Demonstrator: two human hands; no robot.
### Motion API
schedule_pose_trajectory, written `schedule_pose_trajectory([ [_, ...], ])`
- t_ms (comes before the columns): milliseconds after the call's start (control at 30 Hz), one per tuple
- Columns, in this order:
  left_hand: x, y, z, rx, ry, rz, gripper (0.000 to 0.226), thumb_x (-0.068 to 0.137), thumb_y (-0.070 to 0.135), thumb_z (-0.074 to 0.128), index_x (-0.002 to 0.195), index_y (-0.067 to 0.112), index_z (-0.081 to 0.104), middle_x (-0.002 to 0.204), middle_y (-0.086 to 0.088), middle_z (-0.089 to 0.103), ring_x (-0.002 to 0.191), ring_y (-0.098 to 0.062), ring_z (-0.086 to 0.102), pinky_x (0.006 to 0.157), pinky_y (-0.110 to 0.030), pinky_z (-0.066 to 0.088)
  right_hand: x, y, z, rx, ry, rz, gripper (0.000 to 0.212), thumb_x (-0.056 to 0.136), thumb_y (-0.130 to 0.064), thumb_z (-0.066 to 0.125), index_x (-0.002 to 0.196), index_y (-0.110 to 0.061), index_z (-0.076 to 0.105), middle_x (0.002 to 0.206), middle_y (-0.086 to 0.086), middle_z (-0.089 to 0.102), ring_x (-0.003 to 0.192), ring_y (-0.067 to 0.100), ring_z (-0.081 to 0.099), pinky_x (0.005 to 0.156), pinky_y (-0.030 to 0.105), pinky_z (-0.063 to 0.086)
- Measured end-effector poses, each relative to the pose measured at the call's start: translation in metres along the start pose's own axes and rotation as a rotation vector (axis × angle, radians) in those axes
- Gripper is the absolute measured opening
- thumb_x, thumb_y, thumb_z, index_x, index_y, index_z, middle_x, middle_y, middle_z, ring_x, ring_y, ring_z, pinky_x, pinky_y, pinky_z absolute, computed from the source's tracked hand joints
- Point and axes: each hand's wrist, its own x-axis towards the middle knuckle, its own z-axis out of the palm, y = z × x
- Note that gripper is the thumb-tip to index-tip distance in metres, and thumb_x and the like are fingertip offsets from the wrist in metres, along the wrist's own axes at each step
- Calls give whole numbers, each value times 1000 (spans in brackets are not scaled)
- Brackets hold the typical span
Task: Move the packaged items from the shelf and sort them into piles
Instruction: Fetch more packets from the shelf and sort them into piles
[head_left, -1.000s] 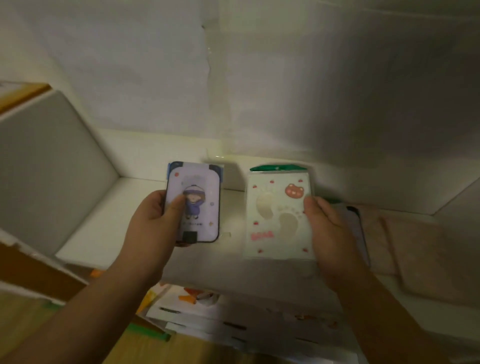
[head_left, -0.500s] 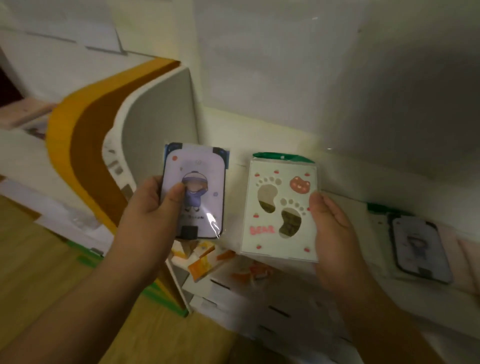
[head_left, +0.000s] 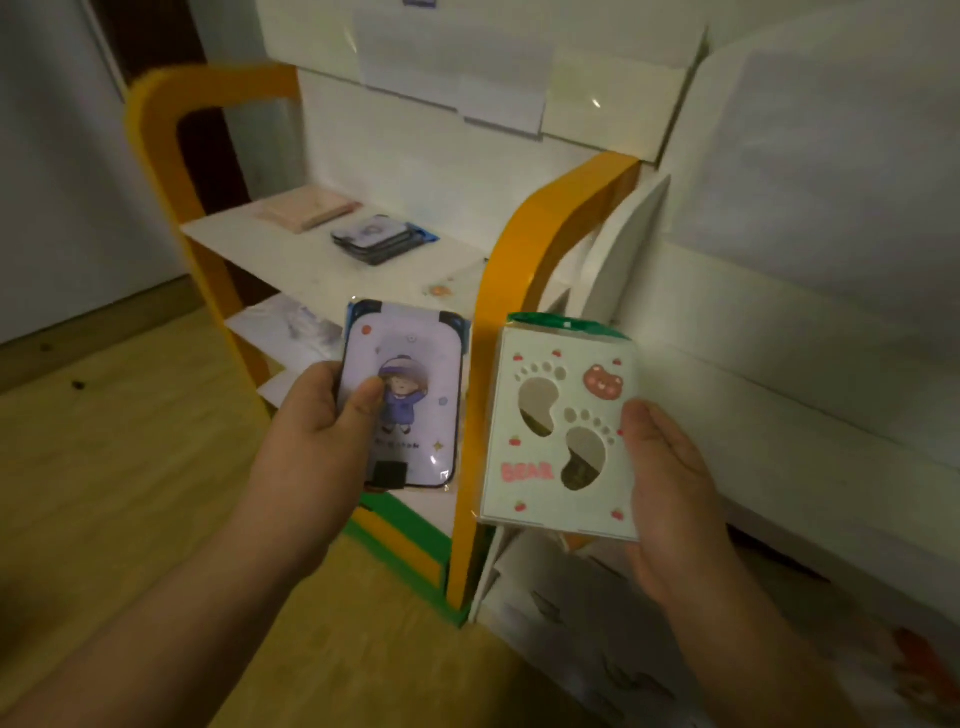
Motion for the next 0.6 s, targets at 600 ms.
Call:
schedule_pose_trajectory([
  [600,52,-32,-133,-16,156,-94,23,98,42,49,119,34,56,102,9,71,89,-16,69,65,-43,59,17,19,167,-22,-213,25,24,98,-47,50,118,-42,62,102,-7,76,90,18,74,73,40,60],
])
